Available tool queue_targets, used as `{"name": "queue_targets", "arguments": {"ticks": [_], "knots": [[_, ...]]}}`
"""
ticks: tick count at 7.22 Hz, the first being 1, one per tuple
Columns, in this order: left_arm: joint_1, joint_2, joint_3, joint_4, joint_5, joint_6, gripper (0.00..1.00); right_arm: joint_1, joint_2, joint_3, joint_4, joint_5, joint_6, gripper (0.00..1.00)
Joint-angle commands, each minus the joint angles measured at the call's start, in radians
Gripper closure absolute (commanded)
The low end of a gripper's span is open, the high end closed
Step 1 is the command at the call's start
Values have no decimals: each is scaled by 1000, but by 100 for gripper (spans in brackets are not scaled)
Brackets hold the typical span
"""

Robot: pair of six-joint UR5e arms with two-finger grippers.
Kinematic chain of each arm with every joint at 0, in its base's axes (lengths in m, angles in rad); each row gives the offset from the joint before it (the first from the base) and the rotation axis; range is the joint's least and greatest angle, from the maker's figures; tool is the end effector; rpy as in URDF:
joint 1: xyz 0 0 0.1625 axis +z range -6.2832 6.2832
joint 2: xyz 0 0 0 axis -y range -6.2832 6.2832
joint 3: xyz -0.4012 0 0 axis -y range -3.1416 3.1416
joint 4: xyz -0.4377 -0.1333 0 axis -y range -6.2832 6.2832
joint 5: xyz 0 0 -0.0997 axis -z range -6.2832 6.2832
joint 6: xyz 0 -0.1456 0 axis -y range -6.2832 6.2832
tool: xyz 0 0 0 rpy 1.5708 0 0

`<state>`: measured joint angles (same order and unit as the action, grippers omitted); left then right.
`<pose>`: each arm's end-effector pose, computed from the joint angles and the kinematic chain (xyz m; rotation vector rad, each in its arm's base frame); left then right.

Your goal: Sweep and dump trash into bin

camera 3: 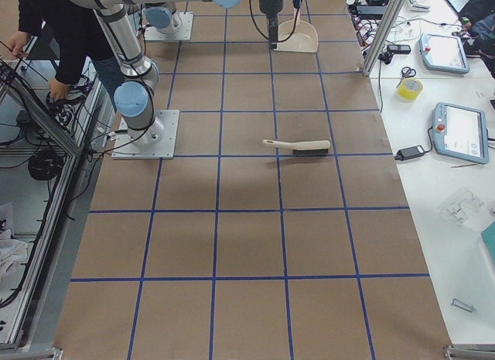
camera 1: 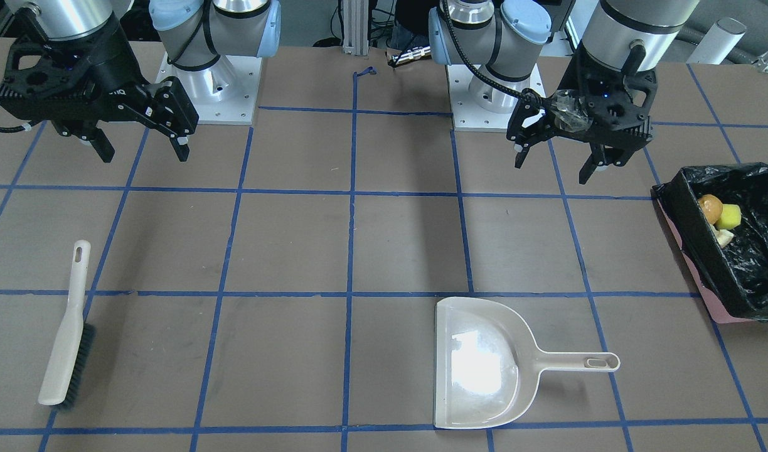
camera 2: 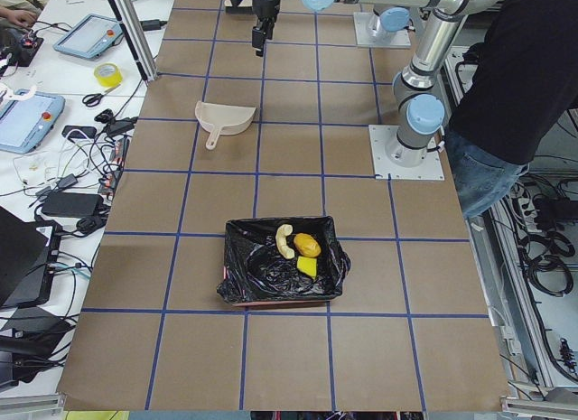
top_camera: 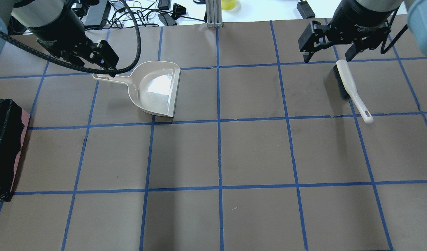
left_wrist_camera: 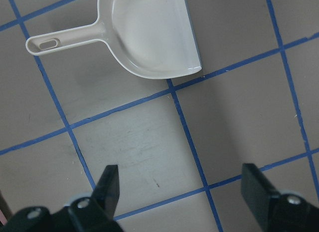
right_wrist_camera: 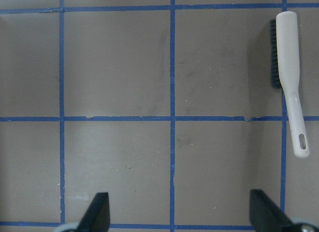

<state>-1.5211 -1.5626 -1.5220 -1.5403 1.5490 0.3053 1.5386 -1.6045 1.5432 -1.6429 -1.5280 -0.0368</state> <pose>-0.1092 -0.5518 0.4523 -0.4007 -3.1067 0.1410 0.1220 -0.5457 0.4594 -0.0116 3.0964 -0.2090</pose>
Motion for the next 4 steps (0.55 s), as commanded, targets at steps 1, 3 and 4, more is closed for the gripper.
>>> {"name": "queue_targets", "arguments": {"ticks": [1,3,4], "knots": [[7,12,-4,-1,0,-75,5,0,0,0,0,0,0,0],[7,16,-4,-1,-1,-77,0,0,0,0,0,0,0,0],[9,16,-3,-1,-9,-78,0,0,0,0,0,0,0,0]]}}
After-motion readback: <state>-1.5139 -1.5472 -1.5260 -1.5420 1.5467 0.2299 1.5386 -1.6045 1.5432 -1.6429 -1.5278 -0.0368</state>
